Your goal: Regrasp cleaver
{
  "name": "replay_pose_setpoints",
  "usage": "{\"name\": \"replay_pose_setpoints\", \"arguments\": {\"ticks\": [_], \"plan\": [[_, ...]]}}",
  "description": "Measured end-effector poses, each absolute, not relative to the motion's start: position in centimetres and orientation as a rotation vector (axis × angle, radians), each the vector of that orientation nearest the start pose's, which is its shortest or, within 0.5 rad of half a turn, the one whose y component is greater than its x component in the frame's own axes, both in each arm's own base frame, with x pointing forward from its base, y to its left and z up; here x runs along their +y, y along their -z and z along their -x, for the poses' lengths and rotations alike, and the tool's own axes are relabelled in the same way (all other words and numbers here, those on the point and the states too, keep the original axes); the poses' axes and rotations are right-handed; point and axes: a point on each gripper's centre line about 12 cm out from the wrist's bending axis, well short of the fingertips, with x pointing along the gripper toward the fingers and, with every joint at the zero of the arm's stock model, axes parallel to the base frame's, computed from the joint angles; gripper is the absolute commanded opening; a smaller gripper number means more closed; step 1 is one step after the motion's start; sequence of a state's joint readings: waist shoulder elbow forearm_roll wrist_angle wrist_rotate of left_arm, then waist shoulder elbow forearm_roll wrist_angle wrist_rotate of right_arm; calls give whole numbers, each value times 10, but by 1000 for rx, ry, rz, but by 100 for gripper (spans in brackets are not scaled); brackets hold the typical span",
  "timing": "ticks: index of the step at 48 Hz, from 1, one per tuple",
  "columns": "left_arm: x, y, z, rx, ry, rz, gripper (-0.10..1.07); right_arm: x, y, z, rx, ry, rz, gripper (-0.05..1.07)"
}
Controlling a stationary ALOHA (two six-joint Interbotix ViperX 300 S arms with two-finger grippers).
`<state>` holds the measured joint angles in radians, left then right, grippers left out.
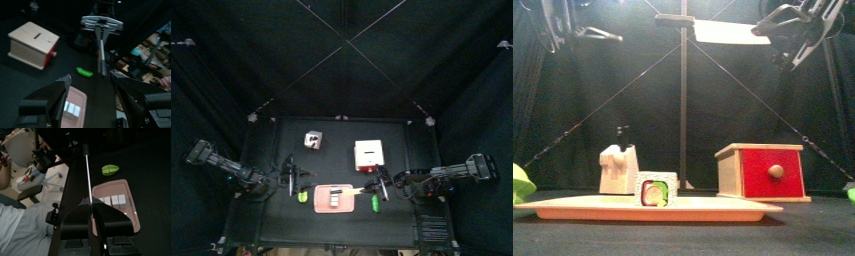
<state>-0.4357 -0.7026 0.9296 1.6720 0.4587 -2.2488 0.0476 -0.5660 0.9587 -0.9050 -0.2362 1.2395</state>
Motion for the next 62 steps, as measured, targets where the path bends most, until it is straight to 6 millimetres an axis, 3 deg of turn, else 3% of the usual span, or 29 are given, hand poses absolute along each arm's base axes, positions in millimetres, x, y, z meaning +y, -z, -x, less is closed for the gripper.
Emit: {"name": "replay_pose_setpoints", "arguments": {"ticks": [8, 17, 28, 40, 53, 62], "plan": [[-74, -316, -239, 131, 7, 472, 95, 35, -269, -278, 284, -186, -362, 19], [-76, -308, -245, 180, -14, 468, 95, 35, -269, -278, 283, -187, -362, 19], [-73, -300, -240, 245, -30, 581, 95, 35, -269, -278, 284, -185, -362, 19], [-83, -310, -241, 215, 75, 392, 96, 35, -269, -278, 284, -185, -360, 19], [-74, -316, -245, 248, 19, 330, 96, 35, -269, -278, 284, -184, -363, 19], [-61, -317, -241, 394, -134, 331, 96, 33, -269, -278, 283, -179, -363, 19]]}}
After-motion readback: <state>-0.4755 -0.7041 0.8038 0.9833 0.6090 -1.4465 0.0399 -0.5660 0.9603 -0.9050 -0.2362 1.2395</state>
